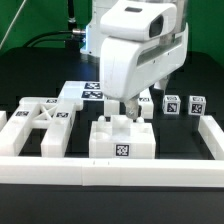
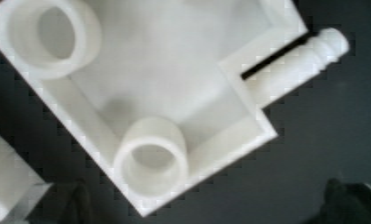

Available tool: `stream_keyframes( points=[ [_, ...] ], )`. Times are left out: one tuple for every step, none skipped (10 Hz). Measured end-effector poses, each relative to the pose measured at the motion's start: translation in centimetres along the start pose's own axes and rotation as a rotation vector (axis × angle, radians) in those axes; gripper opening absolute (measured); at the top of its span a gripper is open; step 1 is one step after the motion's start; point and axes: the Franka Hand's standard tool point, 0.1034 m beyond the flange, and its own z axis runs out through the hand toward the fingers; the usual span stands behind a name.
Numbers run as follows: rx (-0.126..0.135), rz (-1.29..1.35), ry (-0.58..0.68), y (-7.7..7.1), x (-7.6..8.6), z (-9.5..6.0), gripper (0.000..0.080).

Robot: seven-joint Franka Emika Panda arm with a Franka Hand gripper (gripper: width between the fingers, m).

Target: Assemble chair

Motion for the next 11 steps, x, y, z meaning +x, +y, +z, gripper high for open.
stream_keyframes(
  points=[
    [-0.001, 0.003, 0.001, 0.1, -0.1, 0.2, 0.0649],
    [-0.001, 0.001, 0.001, 0.0, 0.0, 0.2, 0.0649],
    [0.001, 0.045, 0.002, 0.0, 0.0, 0.2, 0.0649],
    [0.001, 0.099, 0.002, 0.0, 0.0, 0.2, 0.0649],
    [0.002, 0.181, 0.002, -0.1, 0.1, 0.2, 0.0649],
    [0.003, 0.234, 0.002, -0.1, 0.1, 0.2, 0.0649],
    [0.005, 0.268, 0.0, -0.2, 0.0, 0.4, 0.0649],
    [0.014, 0.353, 0.001, -0.2, 0.0, 1.2, 0.0649],
    [0.018, 0.408, -0.001, -0.1, -0.1, 1.9, 0.0649],
    [0.02, 0.484, 0.002, 0.0, -0.2, 2.4, 0.0649],
    [0.027, 0.548, 0.007, 0.0, -0.2, 2.7, 0.0649]
  ],
)
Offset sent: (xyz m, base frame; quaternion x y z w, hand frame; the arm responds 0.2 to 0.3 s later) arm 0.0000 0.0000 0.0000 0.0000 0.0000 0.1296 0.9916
